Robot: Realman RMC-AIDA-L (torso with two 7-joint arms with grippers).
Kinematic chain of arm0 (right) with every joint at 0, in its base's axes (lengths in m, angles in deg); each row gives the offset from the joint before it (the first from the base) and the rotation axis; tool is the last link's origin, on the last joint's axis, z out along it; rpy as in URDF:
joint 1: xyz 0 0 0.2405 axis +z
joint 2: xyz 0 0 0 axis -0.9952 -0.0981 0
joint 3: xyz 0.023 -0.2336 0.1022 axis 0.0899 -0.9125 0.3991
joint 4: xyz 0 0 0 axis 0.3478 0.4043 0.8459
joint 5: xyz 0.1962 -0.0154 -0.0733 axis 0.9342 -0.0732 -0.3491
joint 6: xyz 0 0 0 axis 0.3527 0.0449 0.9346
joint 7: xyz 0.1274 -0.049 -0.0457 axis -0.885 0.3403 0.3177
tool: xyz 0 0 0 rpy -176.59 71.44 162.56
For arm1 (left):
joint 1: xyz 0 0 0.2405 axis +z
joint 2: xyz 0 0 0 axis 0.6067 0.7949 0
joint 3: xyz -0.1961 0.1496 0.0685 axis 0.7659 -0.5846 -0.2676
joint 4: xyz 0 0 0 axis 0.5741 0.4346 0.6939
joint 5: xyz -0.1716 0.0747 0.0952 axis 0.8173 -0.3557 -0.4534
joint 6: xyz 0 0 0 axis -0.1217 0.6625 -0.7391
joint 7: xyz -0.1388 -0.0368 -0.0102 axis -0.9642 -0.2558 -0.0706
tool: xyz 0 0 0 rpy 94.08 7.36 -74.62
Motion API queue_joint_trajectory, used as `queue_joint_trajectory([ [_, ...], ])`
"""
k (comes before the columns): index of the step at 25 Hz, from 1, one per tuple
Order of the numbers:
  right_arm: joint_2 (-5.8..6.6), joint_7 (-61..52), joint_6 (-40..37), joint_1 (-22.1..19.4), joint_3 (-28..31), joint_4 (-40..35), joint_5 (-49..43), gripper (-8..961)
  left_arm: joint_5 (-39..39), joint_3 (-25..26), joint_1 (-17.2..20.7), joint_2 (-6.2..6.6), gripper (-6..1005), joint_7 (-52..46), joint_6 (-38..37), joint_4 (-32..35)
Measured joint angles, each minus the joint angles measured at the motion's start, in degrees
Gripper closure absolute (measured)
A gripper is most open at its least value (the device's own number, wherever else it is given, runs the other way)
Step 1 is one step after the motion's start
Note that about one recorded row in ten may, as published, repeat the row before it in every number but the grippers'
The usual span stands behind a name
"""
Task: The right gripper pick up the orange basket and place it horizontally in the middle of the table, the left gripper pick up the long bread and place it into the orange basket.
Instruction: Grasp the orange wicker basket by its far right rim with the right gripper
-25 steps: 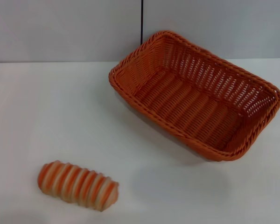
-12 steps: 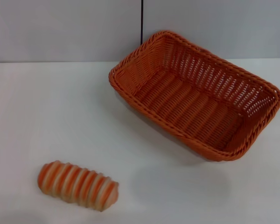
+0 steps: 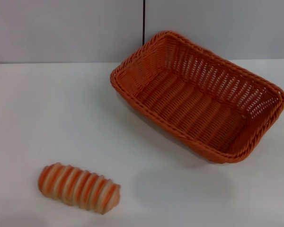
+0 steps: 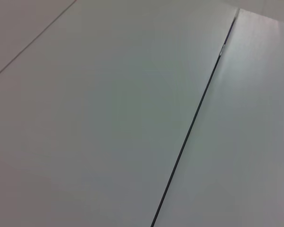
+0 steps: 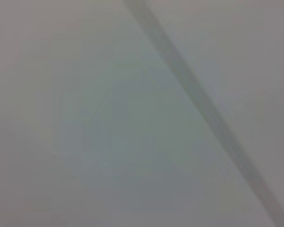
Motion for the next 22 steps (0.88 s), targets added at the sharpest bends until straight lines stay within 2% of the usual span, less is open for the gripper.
queue_joint_trajectory([
  [2,2.45,-8.28,2.37,0.73,-6.15,-5.99,-3.34,234,0.0,0.0,-0.08,0.0,367,0.0,0.0,0.01],
  [3,4.45,-16.32,4.48,1.83,-10.86,-11.73,-6.76,234,0.0,-0.03,-0.11,0.0,367,0.0,0.0,0.02],
  [4,4.45,-16.32,4.48,1.83,-10.86,-11.73,-6.76,234,0.0,-0.03,-0.11,0.0,367,0.0,0.0,0.02],
  [5,5.63,-20.91,5.53,2.69,-13.56,-15.44,-9.05,234,0.0,-0.03,-0.11,0.0,367,0.0,0.0,0.02],
  [7,7.21,-28.32,7.23,4.82,-17.86,-21.01,-14.53,234,0.01,-0.68,-0.21,0.0,367,0.0,0.0,0.04],
  [8,8.19,-34.07,8.85,7.8,-21.54,-24.82,-21.17,234,0.01,-0.68,-0.21,0.0,367,0.0,0.0,0.04],
  [9,8.19,-34.07,8.85,7.8,-21.54,-24.82,-21.17,235,0.01,-0.68,-0.21,0.0,367,0.0,0.0,0.04],
  [12,8.37,-38.63,11.2,13.31,-24.77,-26.77,-32.83,235,0.0,-1.21,-0.31,0.0,367,0.0,0.0,0.03],
  [13,7.82,-39.45,11.93,16.49,-25.45,-26.7,-39.81,235,0.0,-1.44,-0.32,0.0,367,0.0,0.0,0.03],
  [15,7.38,-39.49,11.95,17.92,-25.55,-26.58,-42.99,241,0.0,-1.63,-0.32,0.0,367,0.0,0.01,0.04],
  [18,5.62,-38.89,10.89,21.21,-25.75,-25.85,-50.62,249,0.02,-2.77,-0.22,0.0,367,0.0,0.04,0.03],
  [22,5.08,-38.36,9.52,22.35,-25.98,-24.38,-53.16,261,0.14,-3.08,0.14,0.0,367,0.0,0.06,0.03],
])
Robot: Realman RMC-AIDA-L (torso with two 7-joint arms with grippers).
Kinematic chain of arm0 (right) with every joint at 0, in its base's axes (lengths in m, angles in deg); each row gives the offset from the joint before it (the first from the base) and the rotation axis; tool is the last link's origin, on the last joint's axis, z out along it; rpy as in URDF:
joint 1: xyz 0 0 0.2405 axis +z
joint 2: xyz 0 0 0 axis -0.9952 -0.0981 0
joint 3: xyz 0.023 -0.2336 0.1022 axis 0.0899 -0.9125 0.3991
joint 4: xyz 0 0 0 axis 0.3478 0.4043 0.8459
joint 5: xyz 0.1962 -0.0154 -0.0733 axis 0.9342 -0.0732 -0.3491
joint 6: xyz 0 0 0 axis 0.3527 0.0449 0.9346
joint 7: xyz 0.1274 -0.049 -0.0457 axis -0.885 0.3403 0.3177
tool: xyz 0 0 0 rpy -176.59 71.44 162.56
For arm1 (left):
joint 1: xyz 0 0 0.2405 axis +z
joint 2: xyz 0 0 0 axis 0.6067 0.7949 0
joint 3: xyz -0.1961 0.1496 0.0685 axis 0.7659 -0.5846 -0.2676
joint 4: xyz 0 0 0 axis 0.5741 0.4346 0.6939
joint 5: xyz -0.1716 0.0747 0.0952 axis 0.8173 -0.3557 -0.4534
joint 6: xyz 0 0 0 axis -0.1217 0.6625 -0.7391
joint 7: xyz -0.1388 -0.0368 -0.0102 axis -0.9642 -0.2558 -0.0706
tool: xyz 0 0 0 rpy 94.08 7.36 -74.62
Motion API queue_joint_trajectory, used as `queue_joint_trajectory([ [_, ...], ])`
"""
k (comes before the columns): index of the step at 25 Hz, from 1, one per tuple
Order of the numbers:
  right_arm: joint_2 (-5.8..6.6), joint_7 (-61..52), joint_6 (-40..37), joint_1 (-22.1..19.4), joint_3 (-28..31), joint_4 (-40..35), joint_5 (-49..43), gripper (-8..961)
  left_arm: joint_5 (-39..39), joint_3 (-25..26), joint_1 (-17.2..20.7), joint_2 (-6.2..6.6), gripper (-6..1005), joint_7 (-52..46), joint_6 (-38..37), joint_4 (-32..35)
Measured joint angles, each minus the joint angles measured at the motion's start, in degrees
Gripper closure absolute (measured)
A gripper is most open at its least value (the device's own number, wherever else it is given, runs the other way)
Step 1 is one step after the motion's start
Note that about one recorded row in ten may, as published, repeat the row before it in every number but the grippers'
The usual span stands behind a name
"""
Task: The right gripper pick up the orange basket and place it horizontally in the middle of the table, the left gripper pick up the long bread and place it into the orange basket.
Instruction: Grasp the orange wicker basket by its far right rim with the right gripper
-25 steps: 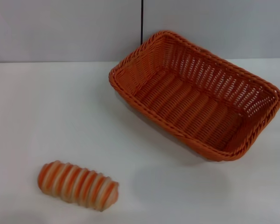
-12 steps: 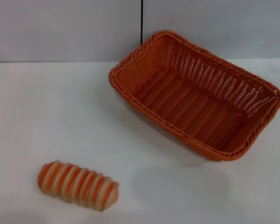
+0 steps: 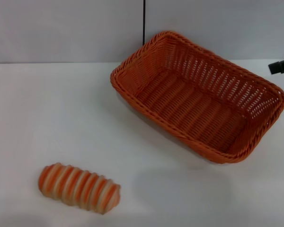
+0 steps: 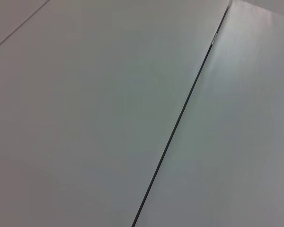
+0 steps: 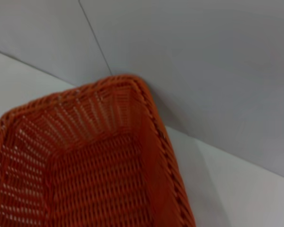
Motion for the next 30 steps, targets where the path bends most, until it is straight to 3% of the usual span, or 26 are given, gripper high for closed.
queue_joint_trajectory([
  [5,-0.39,0.86,-2.08,0.89,-1.84,4.17,-1.28,275,-0.06,-0.07,0.29,0.0,368,0.0,0.03,0.0],
  [11,-1.91,2.0,-5.4,0.19,-3.95,7.06,-1.63,292,-0.11,-0.08,0.4,0.0,368,0.0,0.03,0.0],
  [16,-2.12,3.43,-7.84,0.49,-4.76,11.51,-1.69,306,-0.14,-0.08,0.42,0.0,368,0.0,0.03,0.0],
  [26,-2.89,4.94,-8.38,0.12,-5.87,11.09,-1.66,335,-0.14,-0.08,0.41,0.0,368,0.0,0.05,0.0],
  [29,-2.89,4.97,-8.25,0.11,-5.87,11.08,-1.66,568,-0.14,-0.08,0.41,0.0,368,0.0,0.11,0.0],
  [30,-2.89,5.01,-8.13,0.1,-5.87,11.07,-1.62,601,-0.14,-0.08,0.41,0.0,368,0.0,0.14,0.0],
])
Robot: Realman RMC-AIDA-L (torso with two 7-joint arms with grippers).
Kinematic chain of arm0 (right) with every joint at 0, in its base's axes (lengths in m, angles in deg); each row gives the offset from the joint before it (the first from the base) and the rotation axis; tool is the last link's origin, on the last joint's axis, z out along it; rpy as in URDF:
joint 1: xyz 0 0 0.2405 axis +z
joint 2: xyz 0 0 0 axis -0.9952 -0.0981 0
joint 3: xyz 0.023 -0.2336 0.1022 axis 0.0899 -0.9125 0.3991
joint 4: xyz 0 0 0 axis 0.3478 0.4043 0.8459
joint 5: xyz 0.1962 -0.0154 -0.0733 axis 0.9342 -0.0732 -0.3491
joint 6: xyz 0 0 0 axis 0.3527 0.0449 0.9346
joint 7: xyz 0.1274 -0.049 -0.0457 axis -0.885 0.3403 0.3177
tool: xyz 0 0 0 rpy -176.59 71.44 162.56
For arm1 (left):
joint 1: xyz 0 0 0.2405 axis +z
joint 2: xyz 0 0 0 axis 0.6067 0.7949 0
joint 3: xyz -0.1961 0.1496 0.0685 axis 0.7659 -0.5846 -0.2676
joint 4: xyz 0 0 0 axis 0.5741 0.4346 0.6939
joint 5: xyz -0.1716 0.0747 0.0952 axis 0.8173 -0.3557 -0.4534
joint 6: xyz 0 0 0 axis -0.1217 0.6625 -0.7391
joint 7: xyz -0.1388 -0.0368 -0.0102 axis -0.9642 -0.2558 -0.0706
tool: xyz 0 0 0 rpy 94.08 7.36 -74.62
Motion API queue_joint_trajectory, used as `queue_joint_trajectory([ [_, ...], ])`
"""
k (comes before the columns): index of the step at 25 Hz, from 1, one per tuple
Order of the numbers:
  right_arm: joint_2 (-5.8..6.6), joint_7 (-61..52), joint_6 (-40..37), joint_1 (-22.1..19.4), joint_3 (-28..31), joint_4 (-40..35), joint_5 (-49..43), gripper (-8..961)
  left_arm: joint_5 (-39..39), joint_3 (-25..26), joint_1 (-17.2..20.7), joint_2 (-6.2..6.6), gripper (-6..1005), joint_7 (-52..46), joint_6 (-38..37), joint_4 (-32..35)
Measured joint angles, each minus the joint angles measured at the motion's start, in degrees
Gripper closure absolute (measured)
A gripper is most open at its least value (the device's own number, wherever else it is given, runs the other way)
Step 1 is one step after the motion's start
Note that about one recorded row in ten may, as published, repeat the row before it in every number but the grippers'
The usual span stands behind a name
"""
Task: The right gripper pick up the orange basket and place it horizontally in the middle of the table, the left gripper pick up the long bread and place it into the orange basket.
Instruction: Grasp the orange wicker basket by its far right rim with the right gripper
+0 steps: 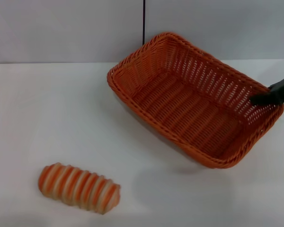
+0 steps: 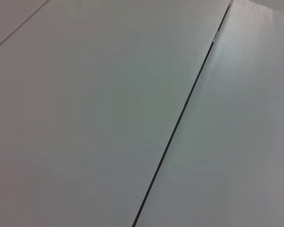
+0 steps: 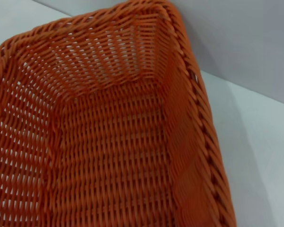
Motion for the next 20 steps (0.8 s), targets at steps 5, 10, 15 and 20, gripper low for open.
queue_joint_trajectory([
  [5,0.0,0.3,0.64,-0.02,0.06,-0.88,0.18,764,0.0,0.0,-0.05,0.0,368,0.0,0.34,0.0],
  [10,-0.03,1.34,4.95,-0.86,1.97,-4.49,4.75,785,0.01,0.0,-0.09,0.0,367,0.0,0.55,0.01],
  [15,0.97,1.48,11.24,-3.32,2.79,-9.71,18.78,785,-0.02,-0.84,-0.26,0.0,367,0.12,0.58,0.0],
  [20,2.97,1.85,15.01,-4.54,2.82,-10.3,29.11,784,-0.02,-1.49,-0.42,0.0,368,0.47,0.6,0.09],
])
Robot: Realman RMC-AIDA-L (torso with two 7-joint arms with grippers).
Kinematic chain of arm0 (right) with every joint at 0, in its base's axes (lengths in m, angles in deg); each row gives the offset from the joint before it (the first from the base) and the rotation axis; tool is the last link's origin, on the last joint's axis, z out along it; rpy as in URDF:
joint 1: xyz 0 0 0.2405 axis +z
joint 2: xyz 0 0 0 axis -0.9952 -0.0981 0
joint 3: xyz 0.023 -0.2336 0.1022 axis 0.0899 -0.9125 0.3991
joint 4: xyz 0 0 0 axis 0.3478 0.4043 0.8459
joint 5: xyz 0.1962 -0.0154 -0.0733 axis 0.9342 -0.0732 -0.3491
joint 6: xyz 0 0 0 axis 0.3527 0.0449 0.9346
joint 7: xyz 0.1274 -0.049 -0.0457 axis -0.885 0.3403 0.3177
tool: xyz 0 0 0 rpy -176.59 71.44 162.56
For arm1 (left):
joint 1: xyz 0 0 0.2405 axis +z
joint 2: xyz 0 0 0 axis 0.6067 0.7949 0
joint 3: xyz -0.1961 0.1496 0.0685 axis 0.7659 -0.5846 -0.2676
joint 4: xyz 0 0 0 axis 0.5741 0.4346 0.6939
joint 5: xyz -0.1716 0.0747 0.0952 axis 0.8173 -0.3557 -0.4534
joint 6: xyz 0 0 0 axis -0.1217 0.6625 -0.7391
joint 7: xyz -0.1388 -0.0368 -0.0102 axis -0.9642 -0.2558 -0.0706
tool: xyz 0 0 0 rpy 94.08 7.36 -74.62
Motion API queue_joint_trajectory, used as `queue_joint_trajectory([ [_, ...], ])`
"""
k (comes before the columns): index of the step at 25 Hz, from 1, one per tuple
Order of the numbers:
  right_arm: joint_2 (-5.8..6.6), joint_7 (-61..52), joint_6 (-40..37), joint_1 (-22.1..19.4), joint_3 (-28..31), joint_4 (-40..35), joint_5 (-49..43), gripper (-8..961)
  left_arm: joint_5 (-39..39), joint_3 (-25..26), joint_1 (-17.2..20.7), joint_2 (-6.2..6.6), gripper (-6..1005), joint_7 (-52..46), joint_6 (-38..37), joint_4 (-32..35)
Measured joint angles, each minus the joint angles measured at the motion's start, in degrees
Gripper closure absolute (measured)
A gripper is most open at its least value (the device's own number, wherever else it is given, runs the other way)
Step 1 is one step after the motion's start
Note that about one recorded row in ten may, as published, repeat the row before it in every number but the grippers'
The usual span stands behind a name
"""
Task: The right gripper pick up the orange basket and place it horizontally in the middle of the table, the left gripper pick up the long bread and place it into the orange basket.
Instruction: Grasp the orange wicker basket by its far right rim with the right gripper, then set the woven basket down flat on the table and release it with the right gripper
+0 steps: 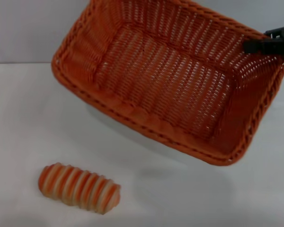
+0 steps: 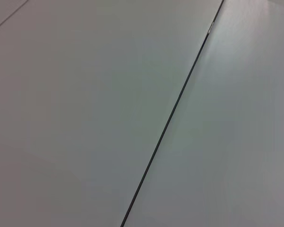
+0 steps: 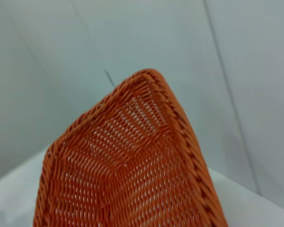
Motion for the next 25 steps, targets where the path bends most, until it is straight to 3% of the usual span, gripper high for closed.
queue_joint_trajectory([
  [4,1.83,1.01,3.16,0.5,-0.42,-0.18,1.06,784,0.03,0.0,0.02,0.0,368,-0.1,0.0,0.07],
  [6,3.84,3.41,5.51,1.42,-1.97,-1.0,1.05,784,-0.02,-0.01,-0.1,0.04,368,-0.16,-0.07,0.36],
  [7,3.84,3.41,5.51,1.42,-1.97,-1.0,1.05,784,-0.02,-0.01,-0.1,0.04,368,-0.16,-0.07,0.36],
  [11,6.35,5.49,5.96,1.75,-9.66,-5.16,0.98,784,-0.13,-0.35,-0.36,0.09,368,-0.06,-0.24,0.26],
  [15,6.03,5.53,5.92,2.24,-13.73,-7.55,-0.94,785,-0.18,-1.03,-0.39,0.09,367,0.01,-0.33,0.1],
  [21,2.34,8.77,5.83,4.6,-16.65,-8.1,-8.97,785,-0.18,-1.46,-0.29,0.06,367,0.04,-0.34,0.06],
  [25,1.01,11.01,5.79,5.61,-17.54,-6.65,-11.95,785,-0.16,-1.74,0.0,0.04,367,-0.28,-0.45,-0.04],
])
